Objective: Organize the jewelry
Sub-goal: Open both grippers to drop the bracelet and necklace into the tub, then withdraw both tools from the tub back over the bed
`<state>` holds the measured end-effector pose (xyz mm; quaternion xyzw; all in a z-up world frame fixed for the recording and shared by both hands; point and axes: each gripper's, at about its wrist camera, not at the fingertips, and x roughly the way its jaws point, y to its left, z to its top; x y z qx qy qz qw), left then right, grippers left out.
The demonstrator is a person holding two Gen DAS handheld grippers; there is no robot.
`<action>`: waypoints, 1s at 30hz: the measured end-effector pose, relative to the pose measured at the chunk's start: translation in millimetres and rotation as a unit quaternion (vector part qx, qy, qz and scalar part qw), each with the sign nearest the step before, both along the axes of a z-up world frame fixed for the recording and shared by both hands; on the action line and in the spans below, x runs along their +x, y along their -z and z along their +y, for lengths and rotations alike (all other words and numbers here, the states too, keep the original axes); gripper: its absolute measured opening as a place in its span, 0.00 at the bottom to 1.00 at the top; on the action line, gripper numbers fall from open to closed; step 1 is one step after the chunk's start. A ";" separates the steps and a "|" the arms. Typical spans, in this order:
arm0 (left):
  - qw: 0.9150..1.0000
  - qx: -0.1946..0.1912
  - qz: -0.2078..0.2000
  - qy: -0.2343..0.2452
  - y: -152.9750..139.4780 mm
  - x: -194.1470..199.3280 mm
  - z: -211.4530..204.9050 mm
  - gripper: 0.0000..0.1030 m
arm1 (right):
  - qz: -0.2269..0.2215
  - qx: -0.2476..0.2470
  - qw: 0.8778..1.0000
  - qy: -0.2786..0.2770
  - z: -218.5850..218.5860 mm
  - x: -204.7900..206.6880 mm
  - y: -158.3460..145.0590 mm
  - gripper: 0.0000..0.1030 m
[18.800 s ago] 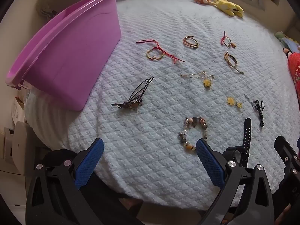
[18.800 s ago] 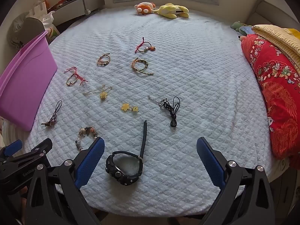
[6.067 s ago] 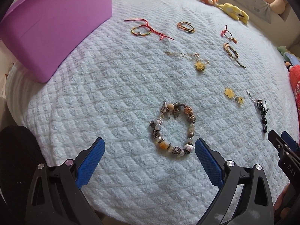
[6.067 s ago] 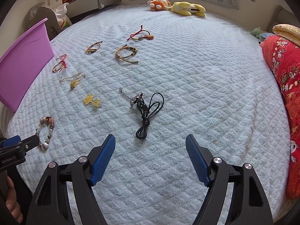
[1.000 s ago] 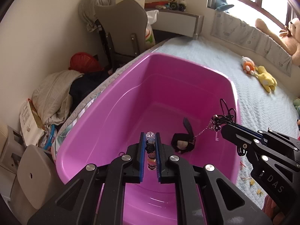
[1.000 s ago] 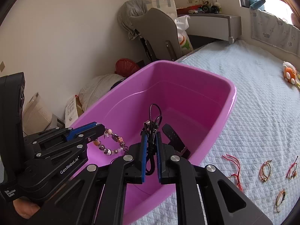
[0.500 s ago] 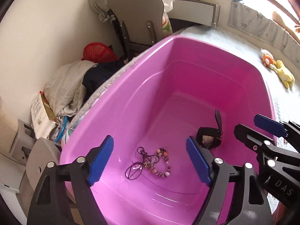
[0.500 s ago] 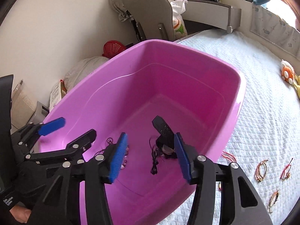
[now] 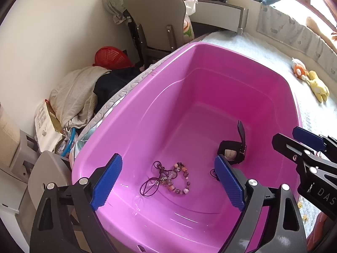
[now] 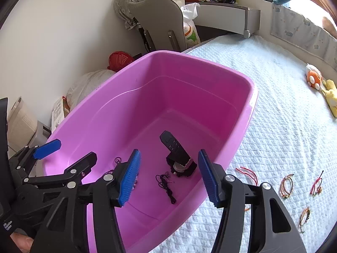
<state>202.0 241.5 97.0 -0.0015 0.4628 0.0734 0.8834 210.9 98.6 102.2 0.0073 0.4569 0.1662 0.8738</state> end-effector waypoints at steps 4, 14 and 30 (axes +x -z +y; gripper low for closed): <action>1.000 -0.003 -0.007 -0.004 -5.8 -6.0 1.0 0.86 | -0.007 0.003 1.000 0.002 -5.1 -5.9 -4.8 0.55; 0.999 -0.007 -0.034 0.007 -25.0 -33.9 -12.6 0.92 | -0.017 0.023 0.999 0.029 -38.9 -38.9 -13.1 0.64; 0.992 -0.019 -0.049 0.114 -32.9 -109.5 -99.1 0.94 | -0.056 0.009 0.991 0.118 -136.6 -163.9 -10.6 0.68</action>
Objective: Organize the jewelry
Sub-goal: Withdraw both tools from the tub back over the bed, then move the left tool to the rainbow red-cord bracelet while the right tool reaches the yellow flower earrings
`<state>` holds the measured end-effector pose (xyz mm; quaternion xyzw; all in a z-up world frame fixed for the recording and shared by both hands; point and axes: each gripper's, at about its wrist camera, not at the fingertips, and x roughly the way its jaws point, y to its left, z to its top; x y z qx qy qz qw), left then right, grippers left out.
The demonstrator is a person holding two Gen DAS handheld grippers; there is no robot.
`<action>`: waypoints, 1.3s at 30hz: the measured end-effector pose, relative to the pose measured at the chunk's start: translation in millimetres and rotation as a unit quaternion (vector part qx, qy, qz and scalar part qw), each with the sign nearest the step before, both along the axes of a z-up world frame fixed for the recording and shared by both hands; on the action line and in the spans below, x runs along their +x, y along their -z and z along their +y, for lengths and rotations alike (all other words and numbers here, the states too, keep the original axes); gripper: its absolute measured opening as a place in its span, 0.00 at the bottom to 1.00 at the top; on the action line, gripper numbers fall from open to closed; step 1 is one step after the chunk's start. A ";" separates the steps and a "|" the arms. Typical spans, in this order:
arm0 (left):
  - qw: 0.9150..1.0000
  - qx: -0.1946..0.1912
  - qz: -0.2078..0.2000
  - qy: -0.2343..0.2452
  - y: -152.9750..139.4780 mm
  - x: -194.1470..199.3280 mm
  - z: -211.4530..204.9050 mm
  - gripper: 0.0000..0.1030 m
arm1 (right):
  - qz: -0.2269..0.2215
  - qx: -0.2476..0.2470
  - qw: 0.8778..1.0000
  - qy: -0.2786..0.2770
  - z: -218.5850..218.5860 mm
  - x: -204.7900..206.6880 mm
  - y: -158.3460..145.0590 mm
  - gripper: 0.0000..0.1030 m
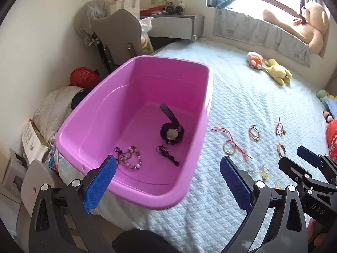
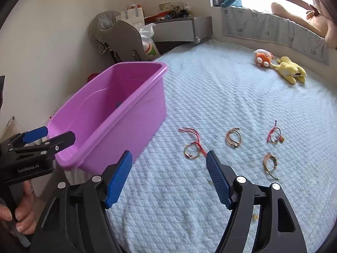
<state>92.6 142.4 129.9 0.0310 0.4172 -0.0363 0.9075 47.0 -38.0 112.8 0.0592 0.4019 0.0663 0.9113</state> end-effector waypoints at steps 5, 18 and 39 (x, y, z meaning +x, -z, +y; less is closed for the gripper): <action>0.999 -0.006 0.003 0.040 8.3 -22.1 -34.9 0.94 | -0.001 -0.011 0.999 0.042 -43.1 -51.3 11.5 0.68; 0.994 0.011 0.052 0.096 80.7 -47.2 -106.9 0.94 | 0.019 -0.012 0.988 0.153 -123.7 -129.4 64.5 0.68; 0.991 0.028 0.070 0.108 158.3 -20.4 -174.1 0.94 | 0.063 0.009 0.985 0.163 -163.2 -102.0 152.0 0.68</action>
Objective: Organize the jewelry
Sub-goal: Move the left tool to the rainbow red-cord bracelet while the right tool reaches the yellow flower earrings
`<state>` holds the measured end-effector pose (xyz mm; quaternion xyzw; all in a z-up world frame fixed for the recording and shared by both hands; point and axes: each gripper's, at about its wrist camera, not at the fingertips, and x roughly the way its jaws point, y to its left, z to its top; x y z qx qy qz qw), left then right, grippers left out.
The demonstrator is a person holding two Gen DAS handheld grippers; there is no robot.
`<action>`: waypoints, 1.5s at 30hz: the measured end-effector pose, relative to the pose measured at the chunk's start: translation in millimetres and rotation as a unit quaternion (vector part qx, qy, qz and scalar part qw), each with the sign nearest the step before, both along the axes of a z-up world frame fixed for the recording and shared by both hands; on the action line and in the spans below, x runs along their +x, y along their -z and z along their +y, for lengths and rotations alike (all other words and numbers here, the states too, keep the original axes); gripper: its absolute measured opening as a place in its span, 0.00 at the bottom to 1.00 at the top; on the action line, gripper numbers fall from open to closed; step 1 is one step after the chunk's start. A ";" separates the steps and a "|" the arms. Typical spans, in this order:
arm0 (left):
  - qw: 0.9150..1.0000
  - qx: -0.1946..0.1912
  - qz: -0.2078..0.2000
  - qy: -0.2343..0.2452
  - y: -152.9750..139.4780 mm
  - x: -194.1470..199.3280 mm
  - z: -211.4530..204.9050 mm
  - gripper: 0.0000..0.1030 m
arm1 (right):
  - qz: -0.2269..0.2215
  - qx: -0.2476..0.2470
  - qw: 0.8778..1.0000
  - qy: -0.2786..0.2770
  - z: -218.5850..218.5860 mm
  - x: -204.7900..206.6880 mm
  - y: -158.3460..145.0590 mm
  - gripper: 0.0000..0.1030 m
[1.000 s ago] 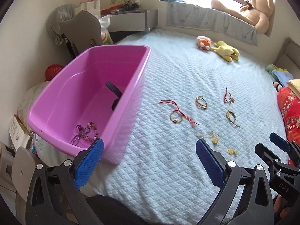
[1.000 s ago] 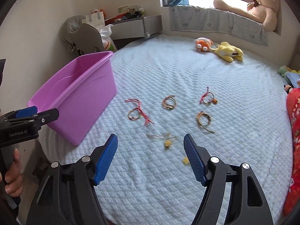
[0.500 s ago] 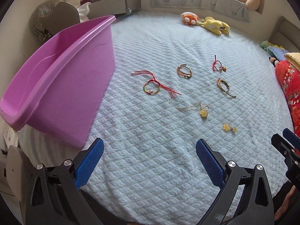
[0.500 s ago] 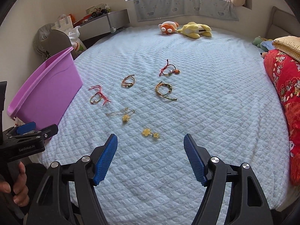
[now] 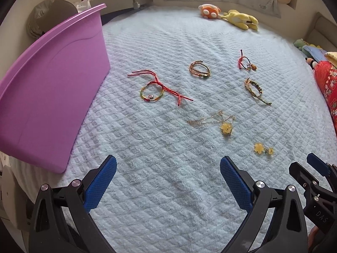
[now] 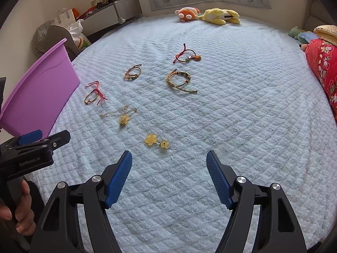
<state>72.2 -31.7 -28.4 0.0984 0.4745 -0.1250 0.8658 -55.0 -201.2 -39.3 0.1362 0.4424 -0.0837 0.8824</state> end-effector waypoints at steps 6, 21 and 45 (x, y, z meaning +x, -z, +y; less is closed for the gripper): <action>1.000 0.010 0.001 0.007 21.0 16.1 -15.1 0.94 | 0.011 0.004 1.000 -0.001 1.2 16.4 23.6 0.68; 0.999 0.010 0.012 -0.042 47.0 49.5 0.3 0.94 | 0.016 -0.016 1.000 -0.009 3.3 30.6 44.9 0.68; 0.999 0.017 -0.011 -0.025 61.5 125.7 -0.3 0.94 | 0.011 -0.056 0.998 0.014 17.2 43.8 58.9 0.68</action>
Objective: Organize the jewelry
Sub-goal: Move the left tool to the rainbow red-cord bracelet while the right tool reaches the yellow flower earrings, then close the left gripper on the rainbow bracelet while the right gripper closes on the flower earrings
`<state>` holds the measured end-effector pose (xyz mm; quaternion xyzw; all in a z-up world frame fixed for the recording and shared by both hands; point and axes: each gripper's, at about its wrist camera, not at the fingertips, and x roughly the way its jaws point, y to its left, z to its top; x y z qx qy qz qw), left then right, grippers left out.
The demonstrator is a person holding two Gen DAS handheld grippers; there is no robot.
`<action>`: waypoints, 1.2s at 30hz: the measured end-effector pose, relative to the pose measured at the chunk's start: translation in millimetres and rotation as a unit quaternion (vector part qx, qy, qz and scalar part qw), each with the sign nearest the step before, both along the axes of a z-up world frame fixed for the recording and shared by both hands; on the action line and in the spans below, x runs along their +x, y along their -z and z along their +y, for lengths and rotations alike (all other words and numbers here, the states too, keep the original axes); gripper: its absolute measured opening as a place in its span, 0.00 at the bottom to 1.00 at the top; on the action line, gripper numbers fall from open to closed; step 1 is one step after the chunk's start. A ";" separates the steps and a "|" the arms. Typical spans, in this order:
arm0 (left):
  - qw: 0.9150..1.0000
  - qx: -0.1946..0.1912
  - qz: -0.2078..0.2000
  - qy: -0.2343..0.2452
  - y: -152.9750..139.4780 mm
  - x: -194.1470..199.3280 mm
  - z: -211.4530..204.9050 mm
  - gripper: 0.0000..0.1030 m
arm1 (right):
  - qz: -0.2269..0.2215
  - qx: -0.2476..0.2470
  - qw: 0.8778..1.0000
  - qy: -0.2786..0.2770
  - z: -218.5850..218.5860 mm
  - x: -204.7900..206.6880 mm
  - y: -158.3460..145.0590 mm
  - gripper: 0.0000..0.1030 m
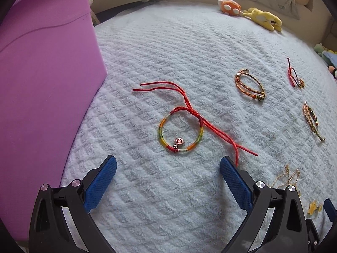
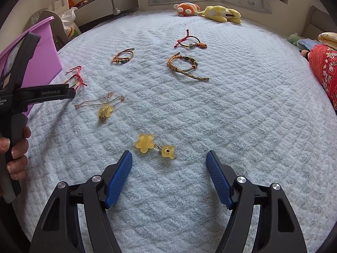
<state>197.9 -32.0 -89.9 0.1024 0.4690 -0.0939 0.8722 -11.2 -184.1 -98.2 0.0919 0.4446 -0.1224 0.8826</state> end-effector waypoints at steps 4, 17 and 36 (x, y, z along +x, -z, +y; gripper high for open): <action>1.000 0.005 -0.001 0.014 4.7 16.0 -4.9 0.94 | 0.001 -0.002 1.000 0.000 0.3 2.6 1.2 0.68; 0.999 -0.022 -0.006 0.043 6.2 23.0 -16.6 0.41 | 0.009 -0.030 0.999 -0.020 11.7 13.1 2.5 0.51; 0.995 -0.076 0.033 0.062 -26.0 -50.7 23.4 0.05 | -0.013 0.050 0.998 -0.043 4.3 -4.2 -15.3 0.20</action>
